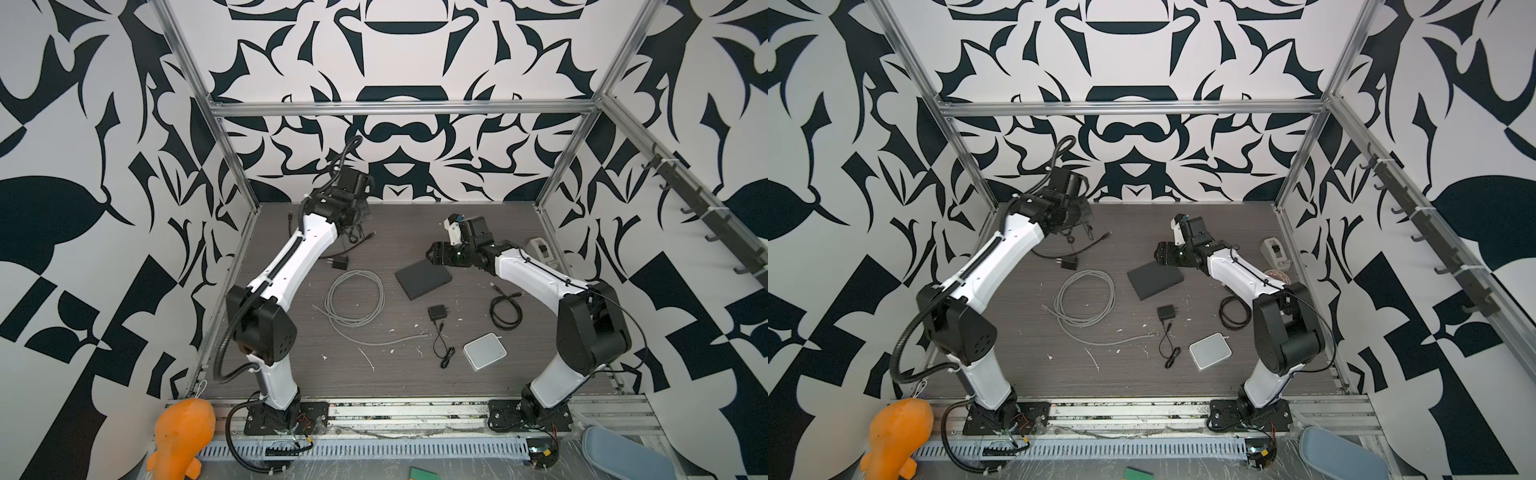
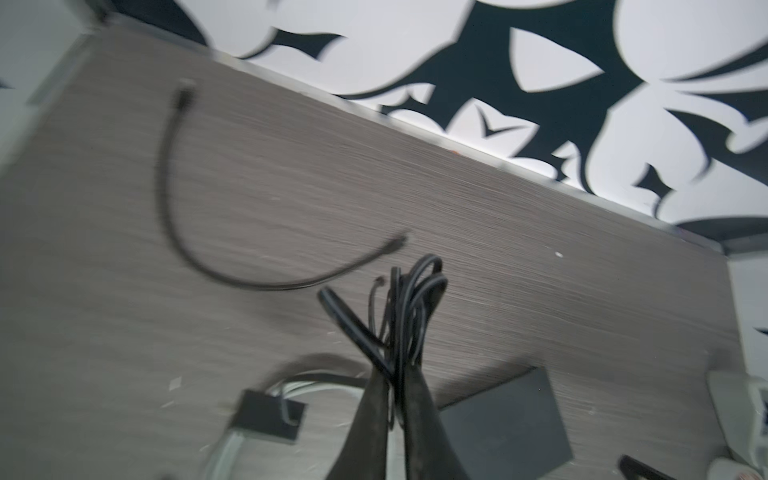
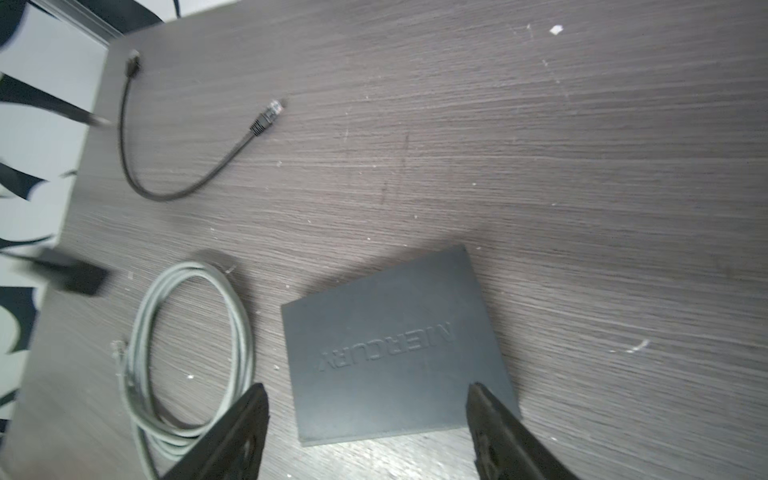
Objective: Insert the plug into the switch port
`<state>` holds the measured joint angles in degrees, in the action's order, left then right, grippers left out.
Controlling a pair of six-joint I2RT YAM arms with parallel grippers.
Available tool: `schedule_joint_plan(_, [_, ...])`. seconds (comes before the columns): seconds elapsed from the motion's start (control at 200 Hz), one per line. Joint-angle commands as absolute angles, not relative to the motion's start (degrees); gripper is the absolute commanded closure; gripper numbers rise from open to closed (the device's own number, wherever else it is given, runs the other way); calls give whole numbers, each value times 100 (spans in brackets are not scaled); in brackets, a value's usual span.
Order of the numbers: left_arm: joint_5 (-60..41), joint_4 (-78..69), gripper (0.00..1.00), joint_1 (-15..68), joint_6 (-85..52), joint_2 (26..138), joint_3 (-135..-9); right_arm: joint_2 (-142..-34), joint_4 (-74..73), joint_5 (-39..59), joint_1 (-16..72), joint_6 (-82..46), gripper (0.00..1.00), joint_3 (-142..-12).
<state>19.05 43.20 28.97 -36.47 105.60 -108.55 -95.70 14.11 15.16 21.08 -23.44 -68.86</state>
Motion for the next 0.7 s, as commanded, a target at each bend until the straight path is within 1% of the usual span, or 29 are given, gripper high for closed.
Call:
schedule_joint_plan(0.0, [1610,3769,87,3112,-3726,10990,-11141,-9457,1100,1808,2092,-2808,22,-6895])
schedule_joint_plan(0.09, [1381,3326,87,3163,-3712,11488,-11310,-9449,1152,1825,2092,-2878,22,-6849])
schedule_joint_plan(0.215, [1214,3411,87,3198,-3523,12322,-12142,-9377,1343,1685,2076,-2941,22,-6801])
schedule_joint_plan(0.3, [835,3335,87,3207,-3498,12661,-12268,-9266,1186,1619,1945,-3246,23,-6633])
schedule_joint_plan(0.39, [354,2845,86,3230,-3594,12702,-11910,-9155,805,1653,1687,-3706,26,-6390])
schedule_joint_plan(0.48, [143,2514,86,3316,-3541,12599,-11424,-9204,429,1916,1535,-4004,31,-6313])
schedule_joint_plan(0.62, [-107,1646,85,3410,-3534,12174,-10123,-9663,11,2378,1552,-4169,36,-6599])
schedule_joint_plan(0.695, [-141,1220,83,3411,-3590,11994,-9439,-9980,-6,2387,1599,-4116,39,-6829])
